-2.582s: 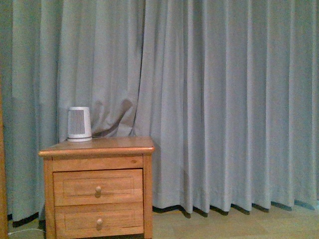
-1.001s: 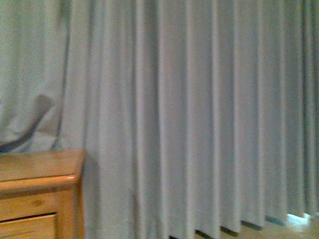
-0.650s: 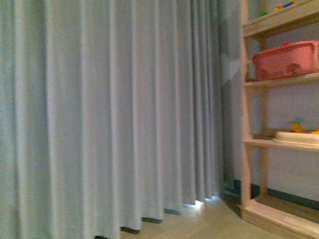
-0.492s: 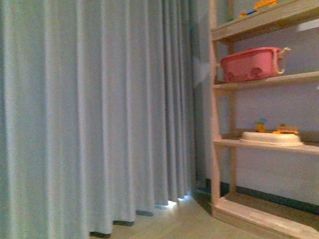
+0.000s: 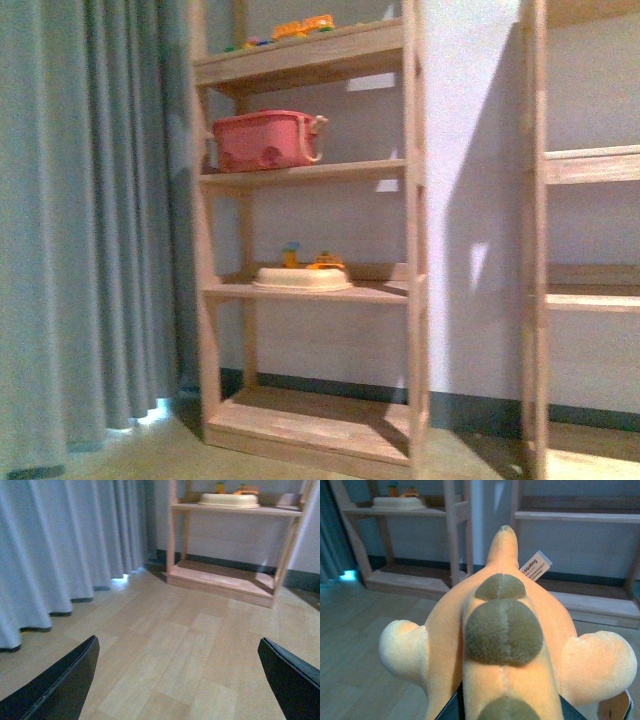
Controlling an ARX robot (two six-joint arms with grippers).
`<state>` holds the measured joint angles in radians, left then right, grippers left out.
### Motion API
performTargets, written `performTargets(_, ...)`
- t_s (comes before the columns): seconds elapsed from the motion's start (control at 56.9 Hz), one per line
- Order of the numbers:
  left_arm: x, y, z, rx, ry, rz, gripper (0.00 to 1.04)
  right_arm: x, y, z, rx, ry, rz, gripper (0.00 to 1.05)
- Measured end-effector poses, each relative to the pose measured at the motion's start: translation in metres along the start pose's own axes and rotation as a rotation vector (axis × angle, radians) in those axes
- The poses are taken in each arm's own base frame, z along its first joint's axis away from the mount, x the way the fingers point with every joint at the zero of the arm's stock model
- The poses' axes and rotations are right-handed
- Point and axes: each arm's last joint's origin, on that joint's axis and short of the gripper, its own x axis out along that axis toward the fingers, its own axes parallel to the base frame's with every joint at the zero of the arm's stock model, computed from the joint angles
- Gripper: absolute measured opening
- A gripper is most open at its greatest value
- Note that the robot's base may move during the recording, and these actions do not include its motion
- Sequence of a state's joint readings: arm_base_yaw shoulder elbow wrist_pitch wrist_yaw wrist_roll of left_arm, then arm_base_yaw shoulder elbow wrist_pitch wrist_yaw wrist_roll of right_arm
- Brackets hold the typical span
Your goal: Put away toys
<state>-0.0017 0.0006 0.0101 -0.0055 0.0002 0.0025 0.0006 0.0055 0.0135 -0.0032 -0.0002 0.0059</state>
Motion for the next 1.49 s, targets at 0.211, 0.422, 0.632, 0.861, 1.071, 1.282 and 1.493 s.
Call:
performTargets(0.211,0.0000,-0.0001,0.0000,0.000,0.000,-0.003,0.99,0.0000,-0.0003,0.0000,0.000,0.000,-0.009,0.10)
performTargets(0.422,0.0000,0.0000,0.0000,0.000,0.000,0.000,0.99,0.0000,0.0001,0.0000,0.000,0.000,0.004,0.10)
performTargets(0.632,0.0000,0.0000,0.0000,0.000,0.000,0.000,0.99,0.0000,0.0001,0.0000,0.000,0.000,0.003,0.10)
performTargets(0.861,0.0000,0.0000,0.0000,0.000,0.000,0.000,0.99,0.0000,0.0001,0.0000,0.000,0.000,0.003,0.10)
performTargets(1.071,0.0000,0.0000,0.0000,0.000,0.000,0.000,0.99,0.0000,0.0001,0.0000,0.000,0.000,0.003,0.10)
performTargets(1.282,0.0000,0.0000,0.0000,0.000,0.000,0.000,0.99,0.0000,0.0001,0.0000,0.000,0.000,0.003,0.10)
performTargets(1.493,0.0000,0.0000,0.0000,0.000,0.000,0.000,0.99,0.0000,0.0001,0.0000,0.000,0.000,0.002,0.10)
